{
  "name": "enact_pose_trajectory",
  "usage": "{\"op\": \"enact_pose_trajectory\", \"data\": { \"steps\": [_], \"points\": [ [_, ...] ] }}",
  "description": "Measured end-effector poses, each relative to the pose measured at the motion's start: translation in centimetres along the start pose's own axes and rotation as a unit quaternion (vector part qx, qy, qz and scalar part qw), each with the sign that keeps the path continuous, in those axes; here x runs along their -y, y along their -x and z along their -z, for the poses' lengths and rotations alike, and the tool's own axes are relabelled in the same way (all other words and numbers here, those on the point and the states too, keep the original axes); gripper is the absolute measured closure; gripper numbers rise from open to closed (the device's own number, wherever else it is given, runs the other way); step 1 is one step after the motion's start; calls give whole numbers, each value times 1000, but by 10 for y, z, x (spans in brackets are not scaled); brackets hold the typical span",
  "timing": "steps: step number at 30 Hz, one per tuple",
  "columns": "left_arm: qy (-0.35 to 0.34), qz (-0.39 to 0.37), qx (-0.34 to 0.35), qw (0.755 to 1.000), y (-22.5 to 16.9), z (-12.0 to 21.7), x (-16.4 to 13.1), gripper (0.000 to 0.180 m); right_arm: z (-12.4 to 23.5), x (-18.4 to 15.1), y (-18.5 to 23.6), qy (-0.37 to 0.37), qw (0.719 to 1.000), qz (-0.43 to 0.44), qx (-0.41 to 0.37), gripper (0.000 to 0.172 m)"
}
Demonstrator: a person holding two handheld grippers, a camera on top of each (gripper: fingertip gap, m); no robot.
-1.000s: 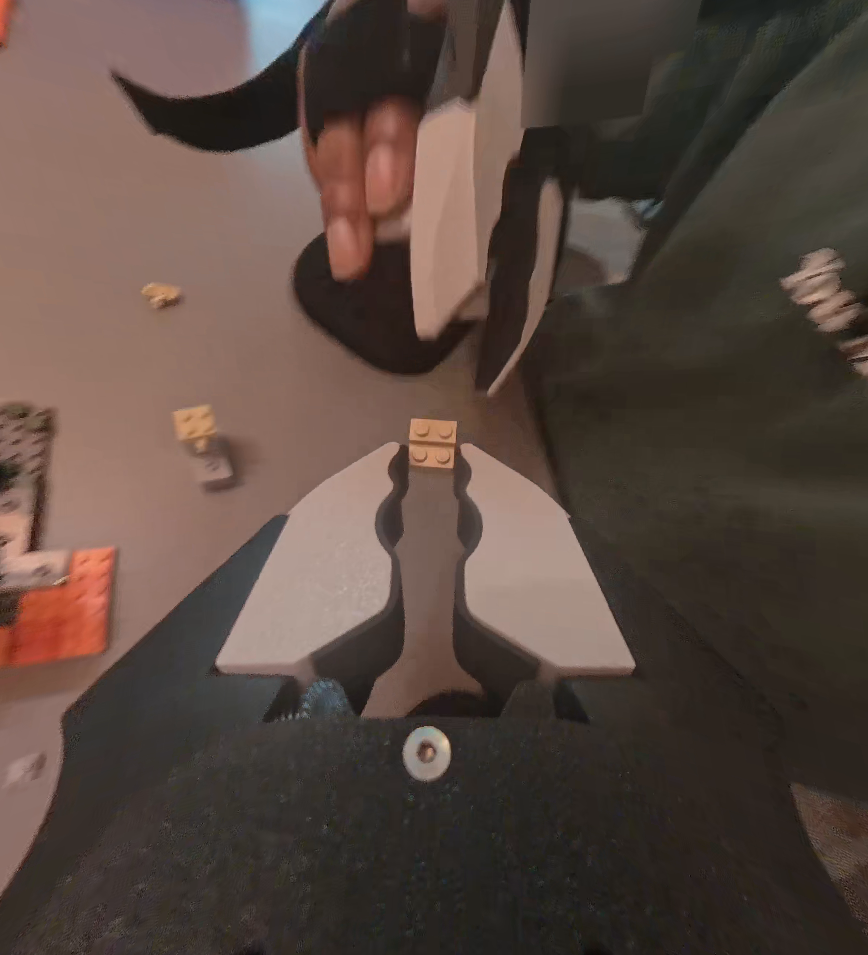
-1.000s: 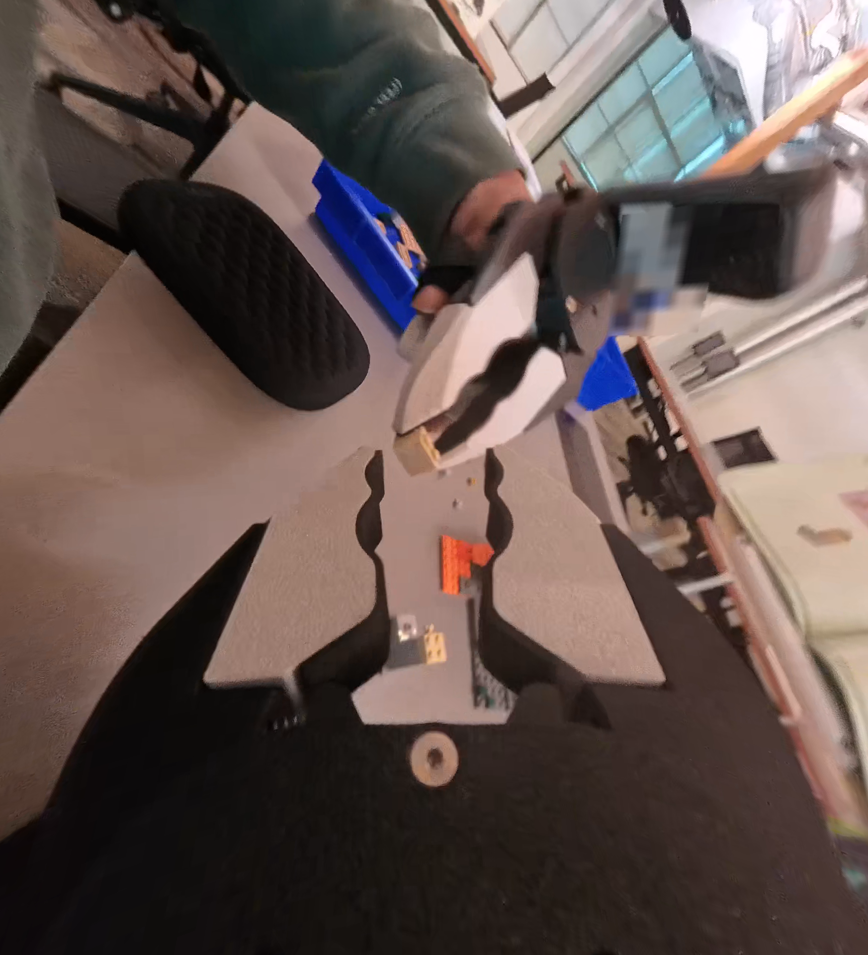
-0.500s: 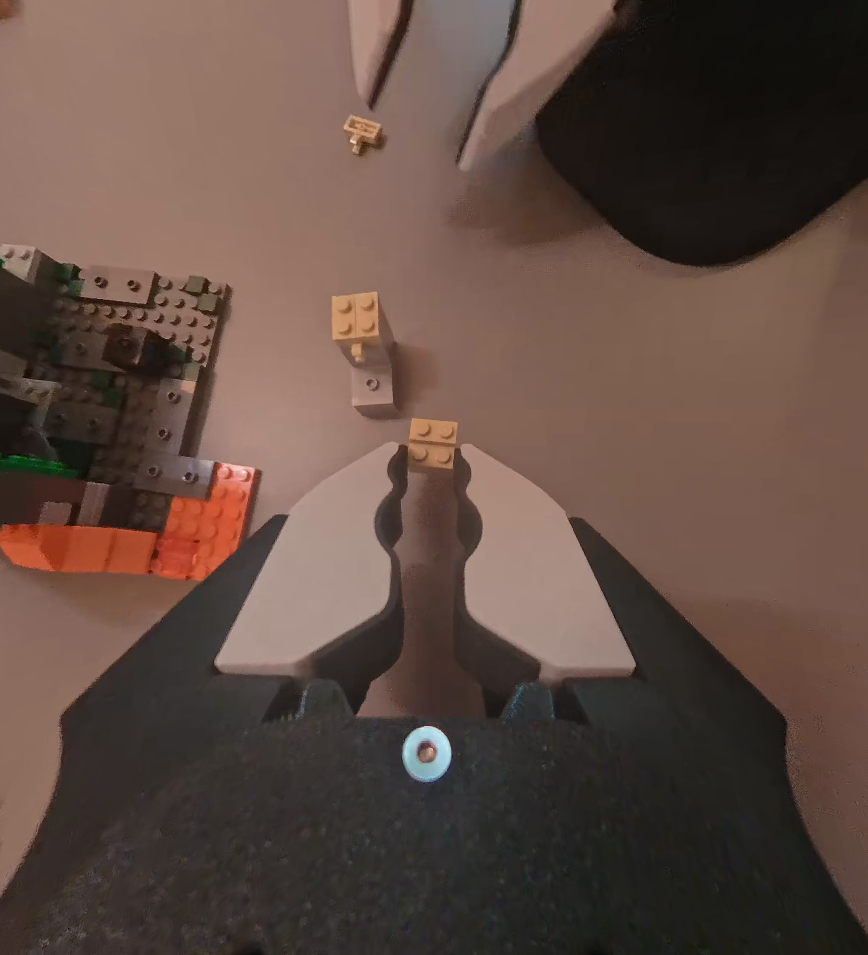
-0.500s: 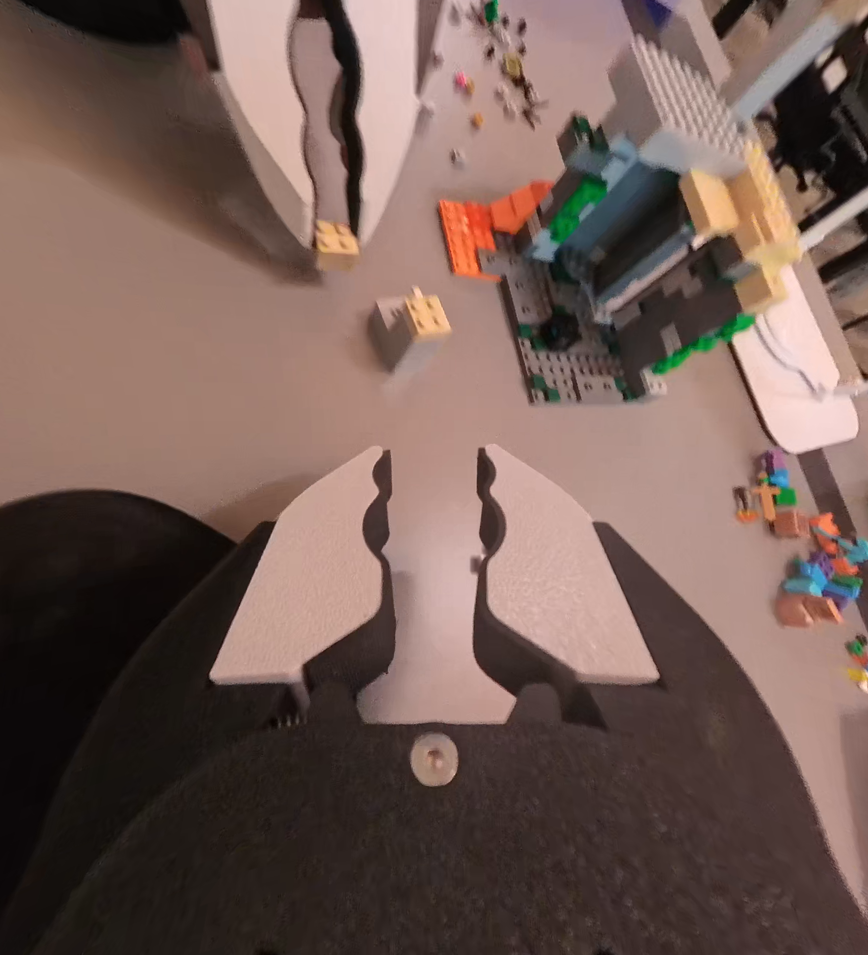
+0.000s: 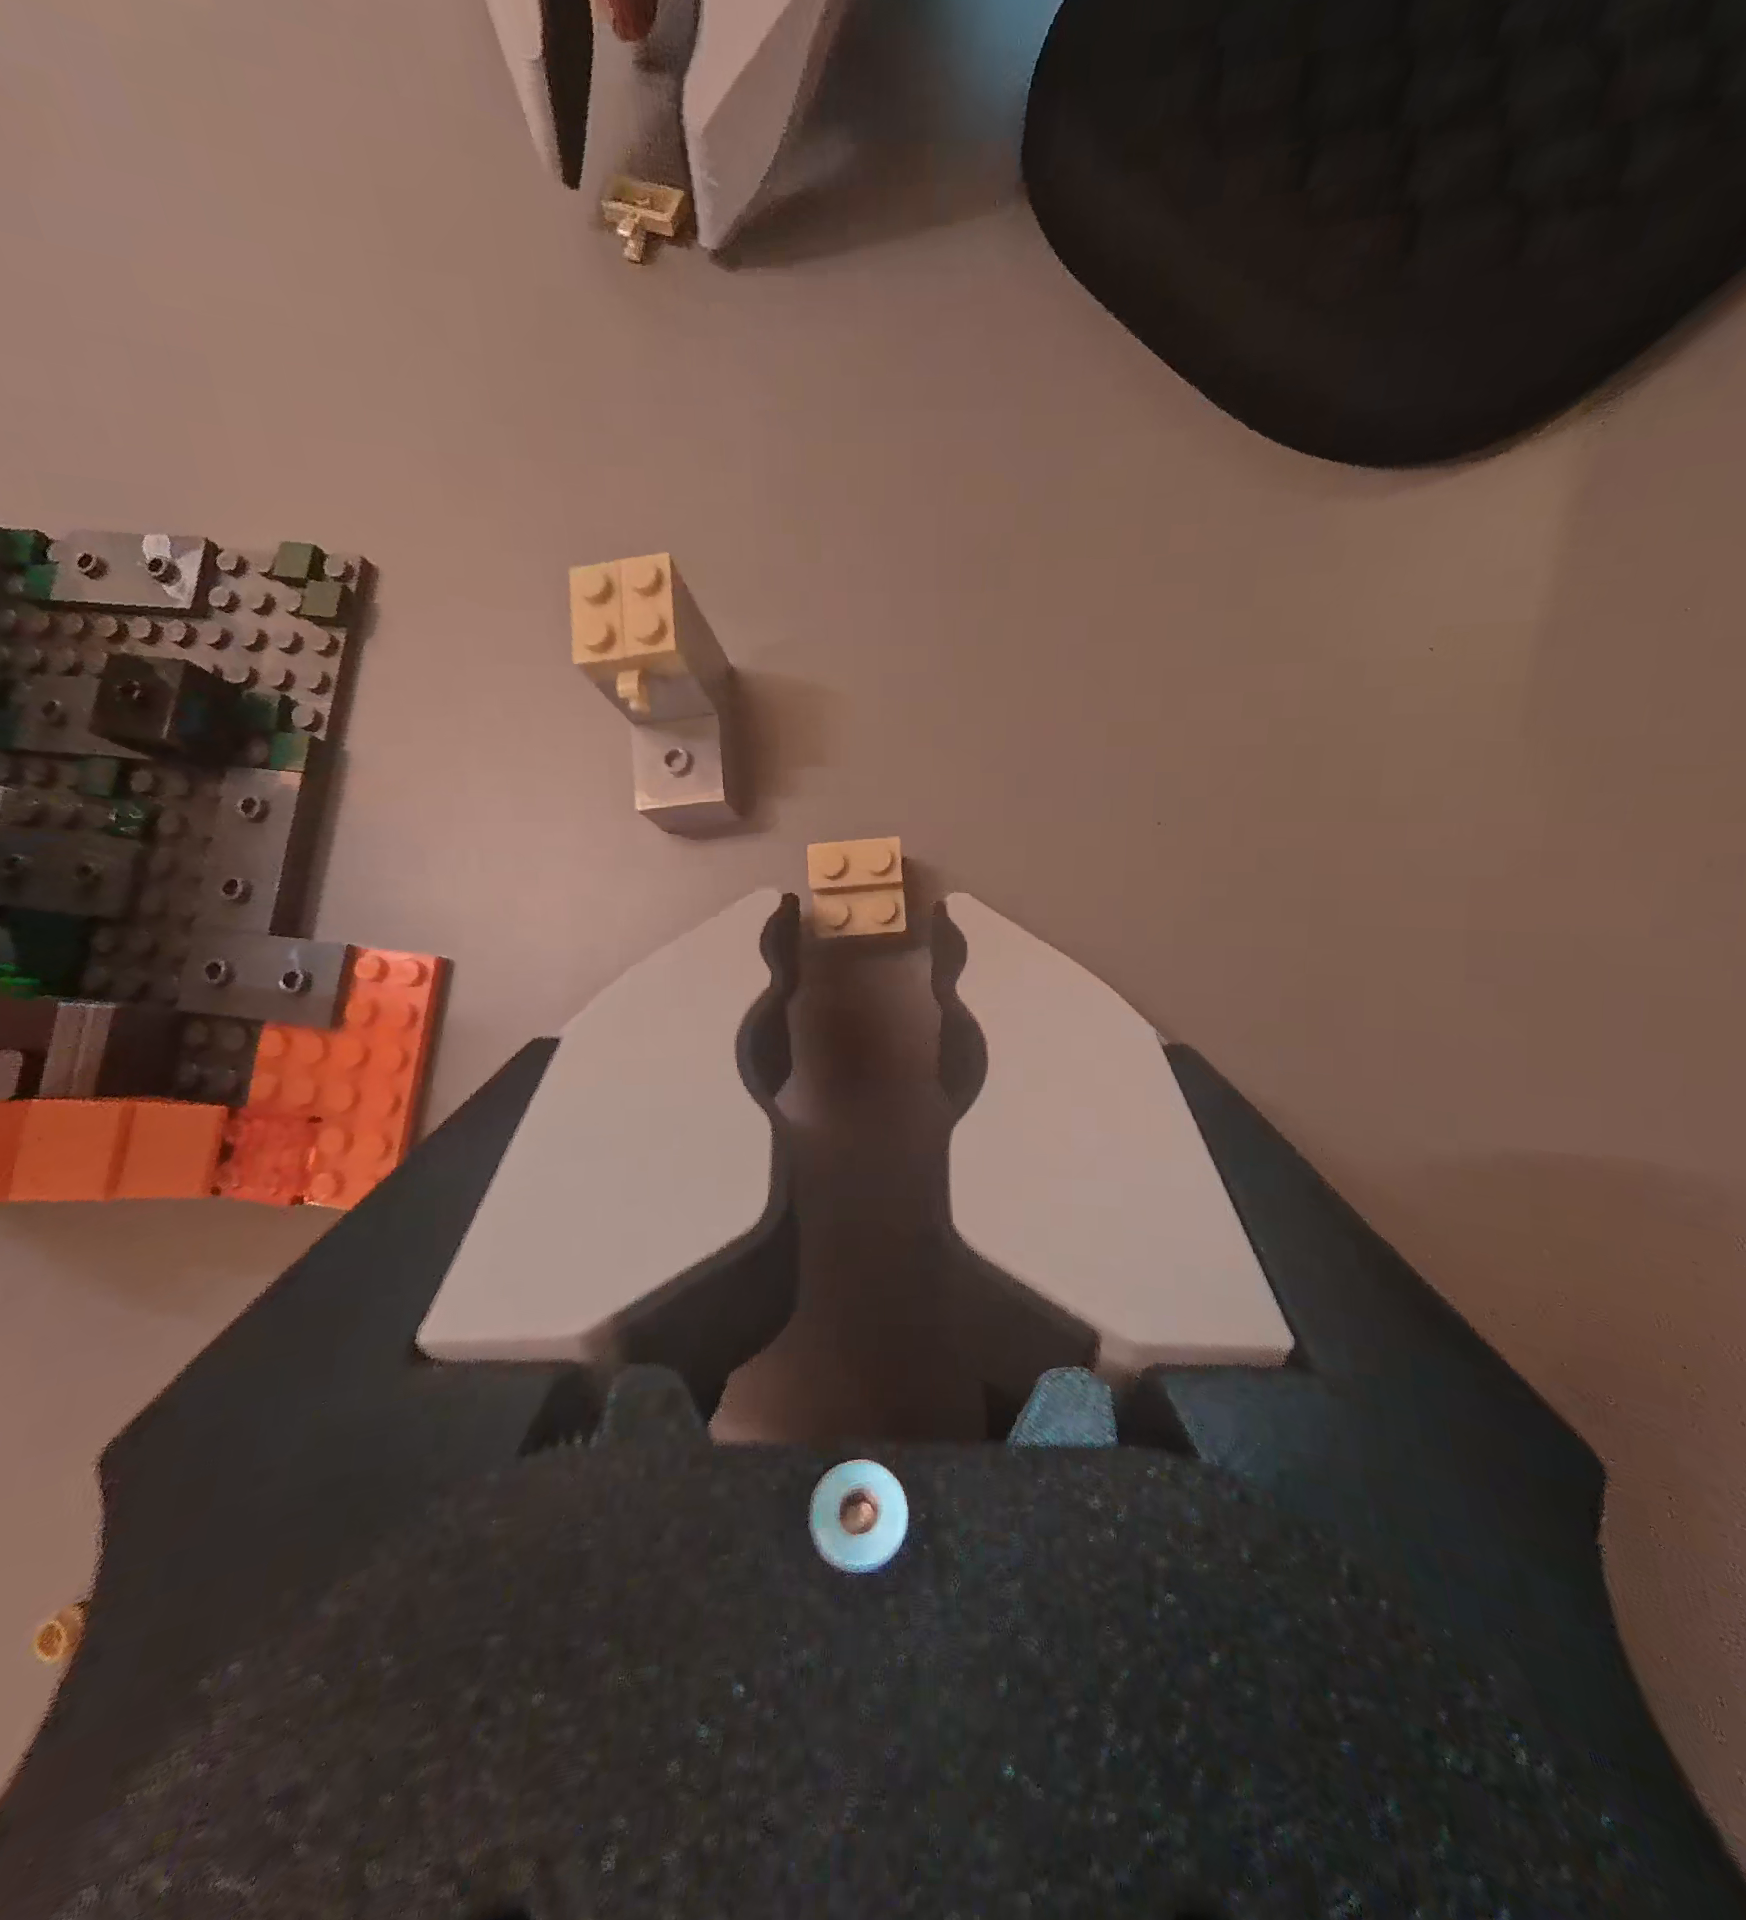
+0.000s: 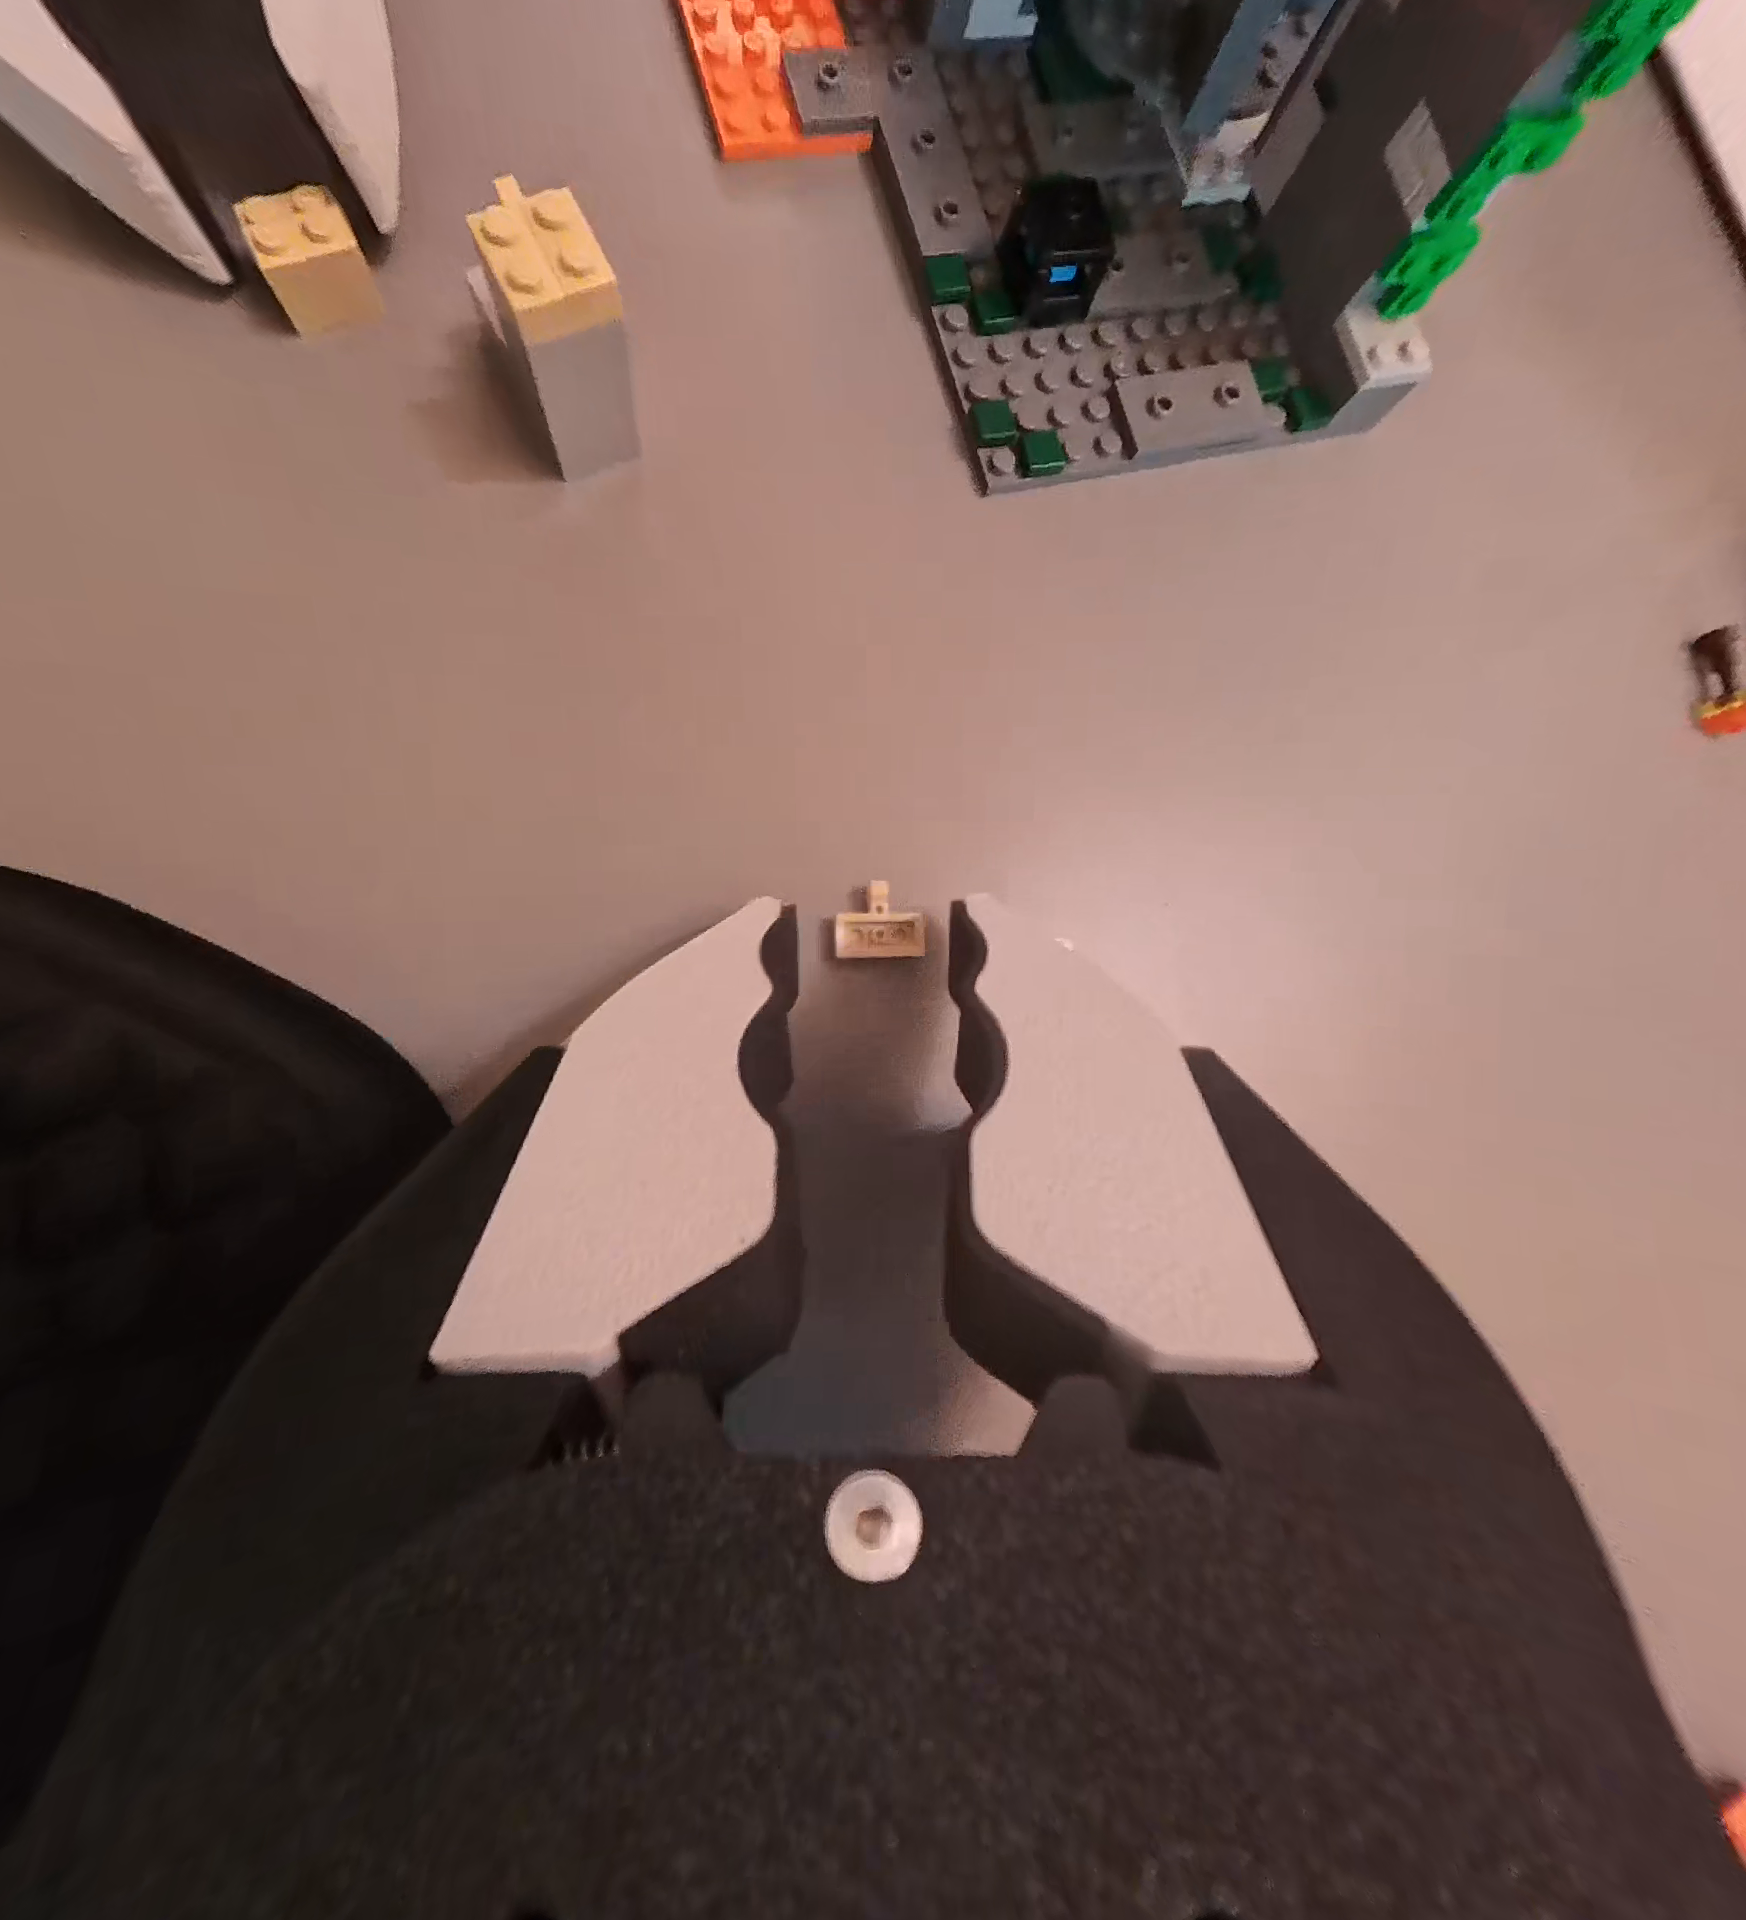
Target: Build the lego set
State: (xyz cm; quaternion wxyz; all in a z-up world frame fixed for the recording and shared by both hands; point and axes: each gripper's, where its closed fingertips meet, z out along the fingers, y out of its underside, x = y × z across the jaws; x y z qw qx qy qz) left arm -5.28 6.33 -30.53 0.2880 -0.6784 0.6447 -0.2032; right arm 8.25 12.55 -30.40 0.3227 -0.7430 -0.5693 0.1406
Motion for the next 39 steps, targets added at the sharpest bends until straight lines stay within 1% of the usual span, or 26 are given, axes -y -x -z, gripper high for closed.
{"op": "enact_pose_trajectory", "data": {
  "steps": [4,6,7,10,13,16,19,21,23,24,25,26,29,30,31,33,37,39],
  "points": [
    [2,-6,-2,1000,-2,1,-1,153,-1,-1,-2,12,1000,-16,20,148],
    [-1,-7,-1,1000,-2,3,-1,151,-2,-2,-3,22,999,-21,21,155],
    [-6,-5,-1,1000,-1,4,0,151,-2,-2,-3,25,999,-21,22,156],
    [-32,7,7,999,4,11,6,152,-1,-2,-2,29,999,-21,17,156],
    [-73,19,23,997,11,19,15,155,0,-1,3,22,999,-21,13,156],
    [-113,13,40,993,13,25,26,156,5,20,17,-30,998,-47,26,156],
    [-149,-7,49,988,10,28,37,156,13,53,32,-93,993,-61,34,156],
    [-173,-5,34,984,5,28,43,157,19,78,44,-138,986,-76,45,156],
    [-203,16,0,979,-3,30,48,159,27,107,51,-196,976,-88,45,156],
    [-215,27,-19,976,-7,32,51,159,33,123,54,-234,967,-93,45,156],
    [-229,35,-23,973,-6,35,54,159,39,138,56,-270,956,-103,47,156],
    [-244,37,-15,969,-2,40,56,160,43,152,57,-301,945,-118,52,156],
    [-298,22,75,951,20,61,66,160,47,178,57,-372,906,-179,89,156],
    [-308,11,106,945,26,68,67,160,46,182,56,-391,892,-200,107,156],
    [-313,3,123,942,29,72,68,161,44,183,55,-404,880,-219,123,156],
    [-317,2,128,940,29,75,68,163,39,179,52,-418,860,-252,146,156],
    [-319,15,100,942,25,70,68,164,37,171,49,-431,838,-287,170,156],
    [-326,29,65,943,18,67,71,166,38,169,49,-436,838,-281,169,156]
  ]
}}
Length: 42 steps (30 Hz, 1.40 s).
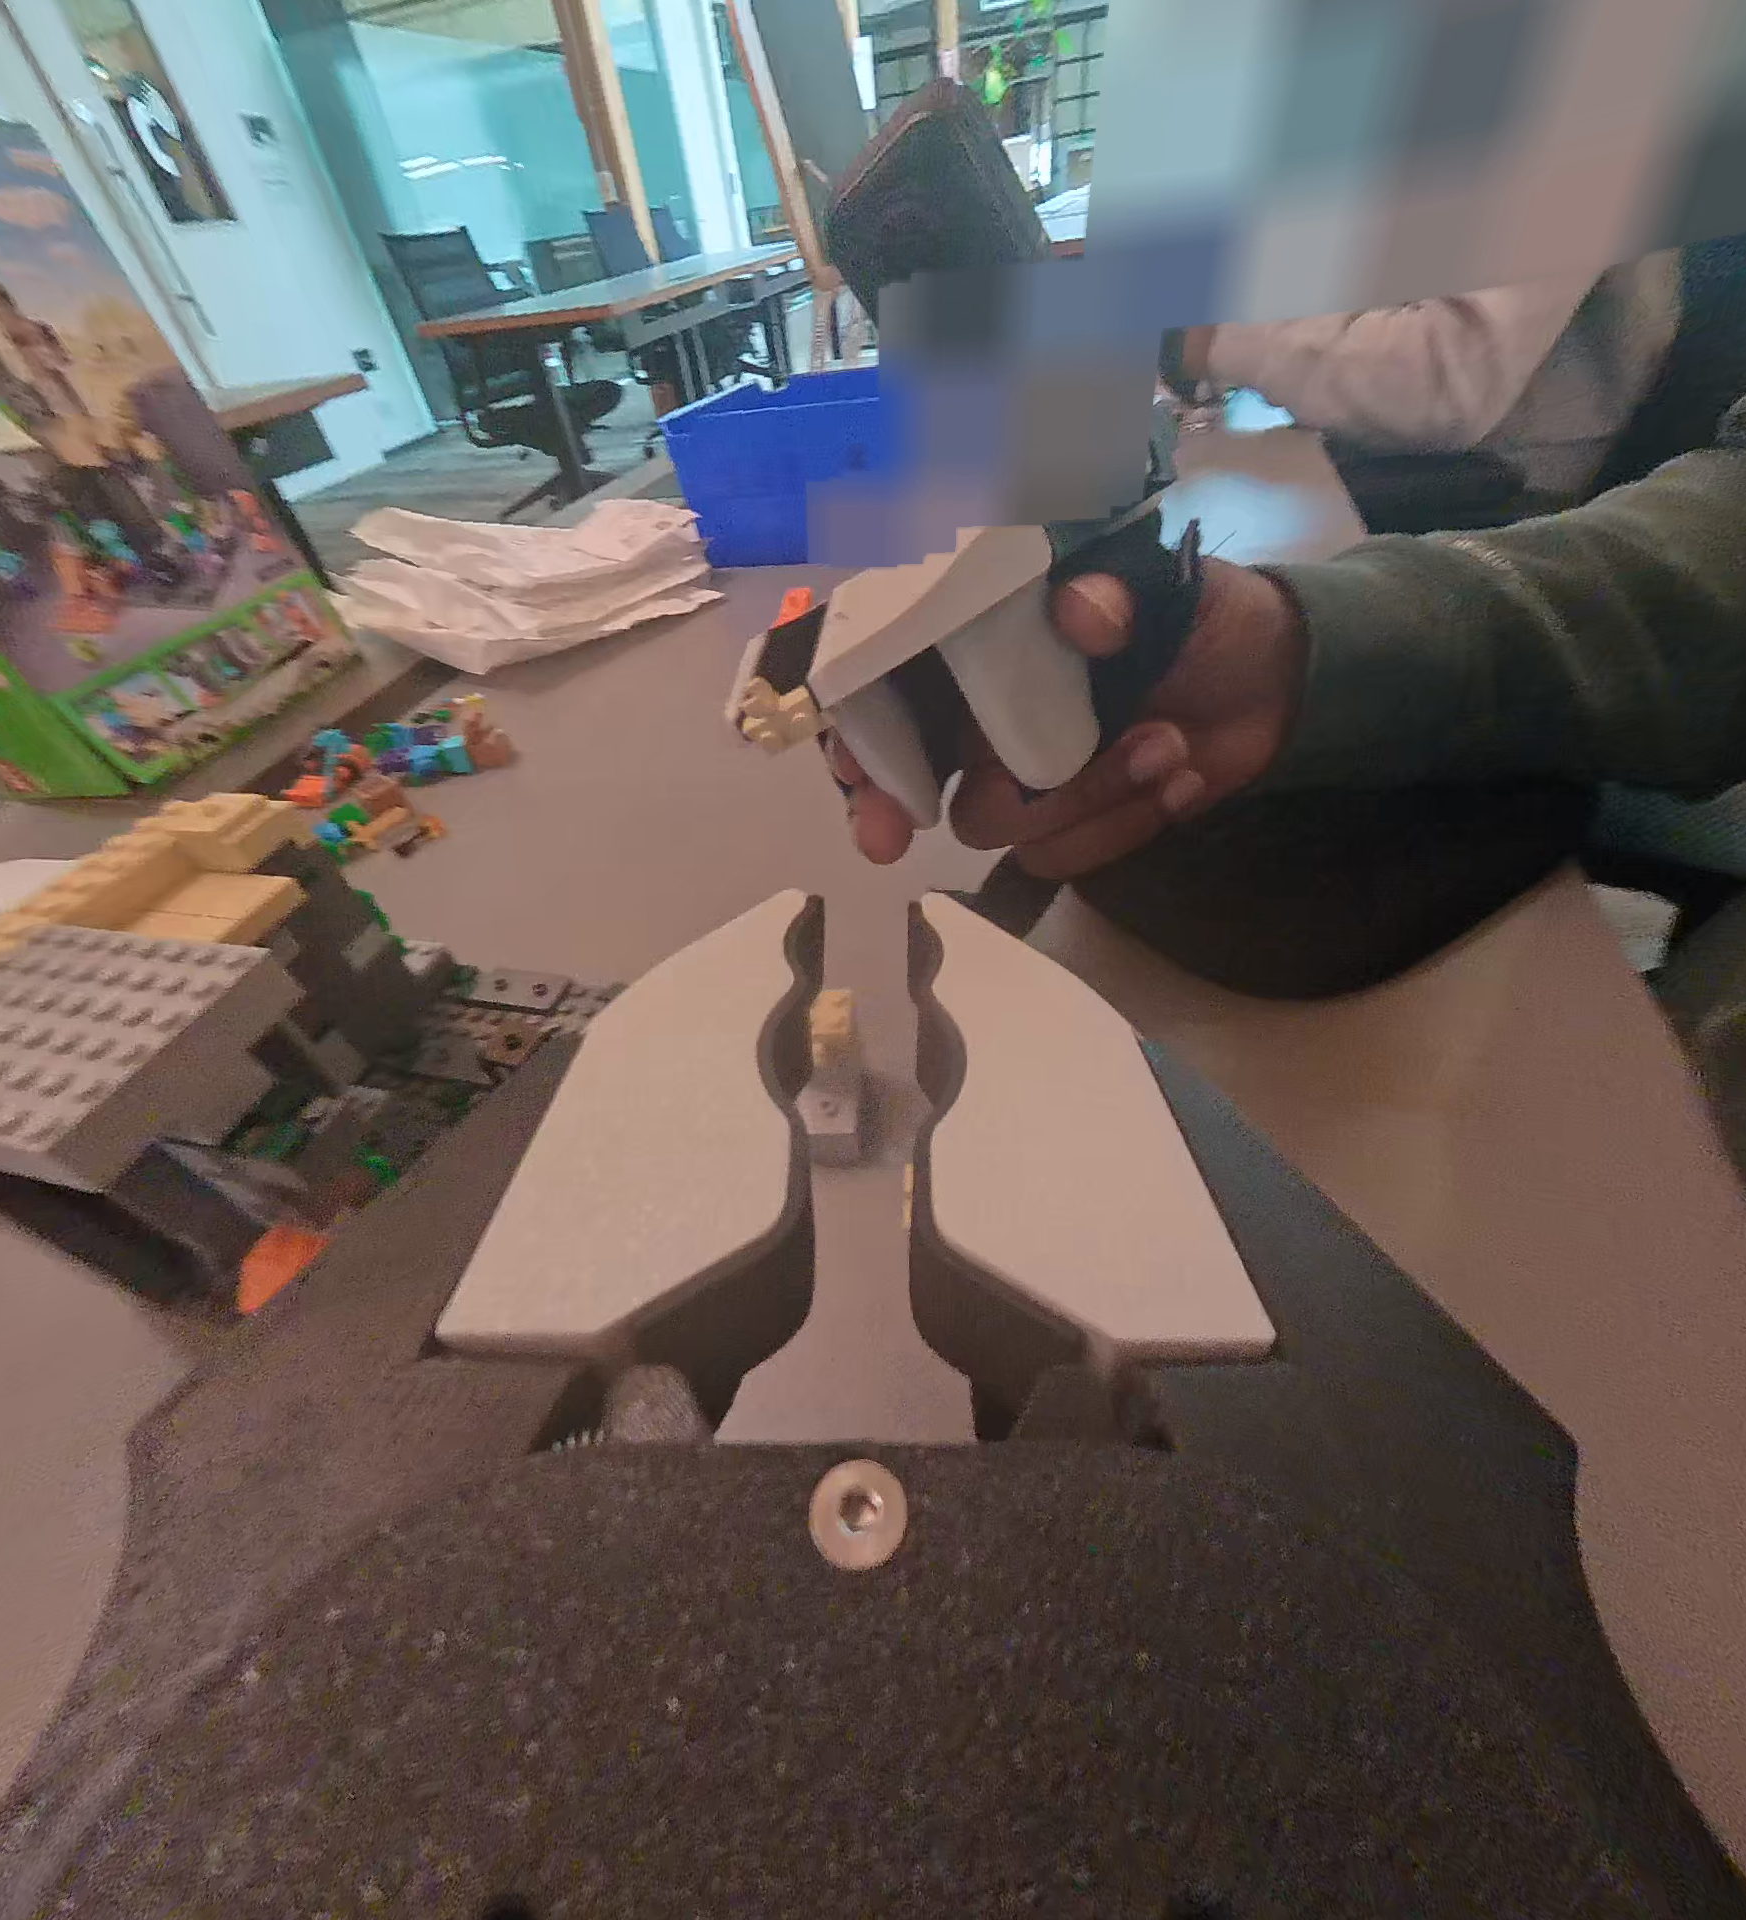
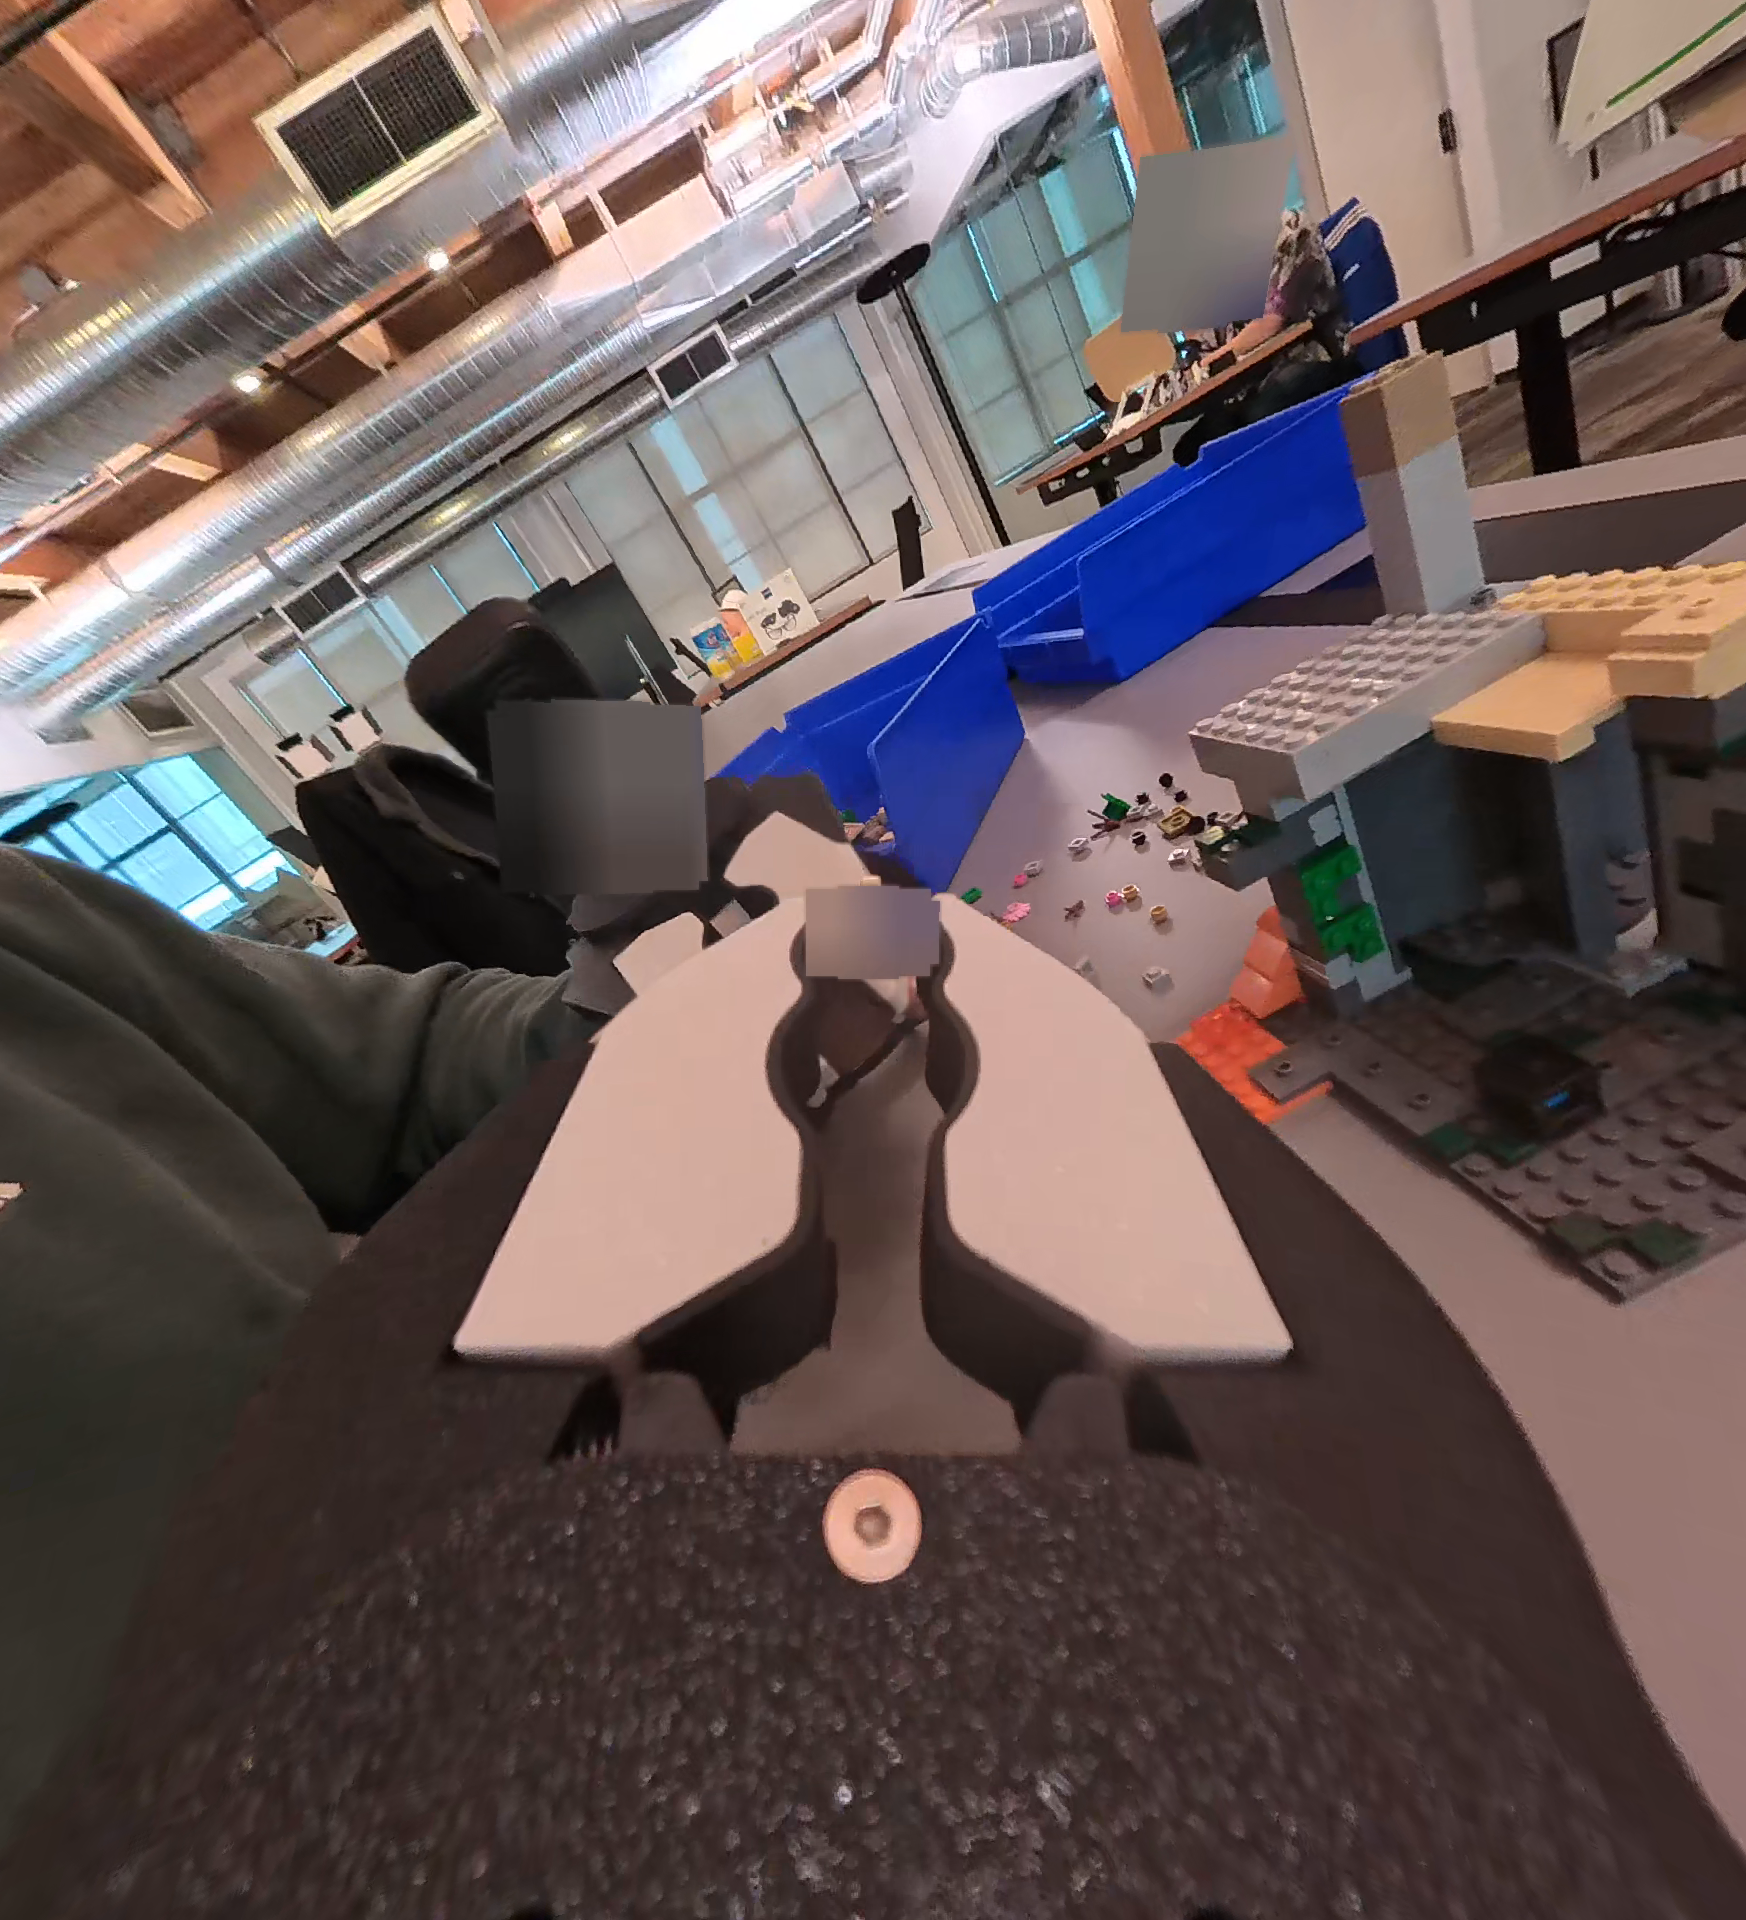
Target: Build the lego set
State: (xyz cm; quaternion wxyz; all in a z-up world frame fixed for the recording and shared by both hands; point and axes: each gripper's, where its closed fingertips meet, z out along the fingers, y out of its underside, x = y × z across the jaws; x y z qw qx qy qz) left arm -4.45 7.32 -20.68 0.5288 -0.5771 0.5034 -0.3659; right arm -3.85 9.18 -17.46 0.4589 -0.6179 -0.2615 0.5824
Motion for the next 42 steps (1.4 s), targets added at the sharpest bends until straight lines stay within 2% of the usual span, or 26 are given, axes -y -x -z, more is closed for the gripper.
{"op": "enact_pose_trajectory", "data": {
  "steps": [3,6,14,26,31,36,42],
  "points": [
    [2,33,-24,999,-4,-4,-3,164,1,-1,0,-1,1000,17,-1,156],
    [8,32,-28,999,-5,-7,-7,161,2,-5,-2,11,999,30,-8,156],
    [7,-17,7,1000,-1,-7,-4,161,-1,-11,-4,22,1000,8,-2,156],
    [5,-49,33,998,-2,-11,-1,161,-6,-21,-5,46,999,-2,-17,156],
    [0,-46,45,998,1,-10,1,160,-5,-18,-4,31,998,-48,1,156],
    [-8,-70,92,993,13,-5,7,161,-6,-18,-3,26,994,-107,26,156],
    [-13,-108,99,989,9,-4,11,163,-10,-23,1,33,991,-128,37,156]
  ]
}}
